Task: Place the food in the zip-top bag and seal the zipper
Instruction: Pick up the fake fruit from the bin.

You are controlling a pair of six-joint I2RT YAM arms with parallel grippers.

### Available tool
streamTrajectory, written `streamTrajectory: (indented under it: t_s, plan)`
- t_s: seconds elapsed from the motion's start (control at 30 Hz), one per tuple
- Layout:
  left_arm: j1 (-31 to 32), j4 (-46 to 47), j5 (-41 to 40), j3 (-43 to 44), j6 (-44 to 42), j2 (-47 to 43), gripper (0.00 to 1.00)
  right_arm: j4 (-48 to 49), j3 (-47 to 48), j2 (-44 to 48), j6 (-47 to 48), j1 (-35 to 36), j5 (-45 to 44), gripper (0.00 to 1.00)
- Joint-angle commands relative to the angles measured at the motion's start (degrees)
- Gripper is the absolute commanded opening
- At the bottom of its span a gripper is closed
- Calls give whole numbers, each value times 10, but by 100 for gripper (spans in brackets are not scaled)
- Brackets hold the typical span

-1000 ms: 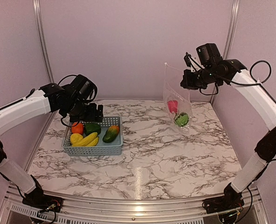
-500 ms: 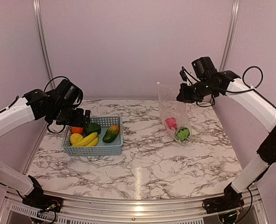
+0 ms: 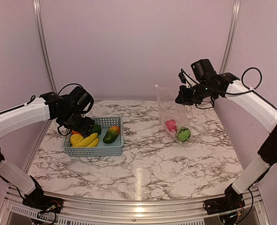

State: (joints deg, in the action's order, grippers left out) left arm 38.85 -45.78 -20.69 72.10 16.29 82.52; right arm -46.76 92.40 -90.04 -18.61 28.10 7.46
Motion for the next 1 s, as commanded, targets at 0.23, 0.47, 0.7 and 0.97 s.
streamTrajectory:
  t_s: [0.23,0.47,0.7,0.97]
  plan:
    - [-17,-34,99,55,-34,139,73,8,-10,19,-6,5,15,0]
    - [-51,-26,121,102,-94,191,67,12,-26,24,-13,7,23,0]
    - [-84,-22,147,127,-122,230,59,16,-41,33,-21,10,22,0]
    - [-101,-18,140,138,-117,275,57,14,-45,38,-26,10,23,0]
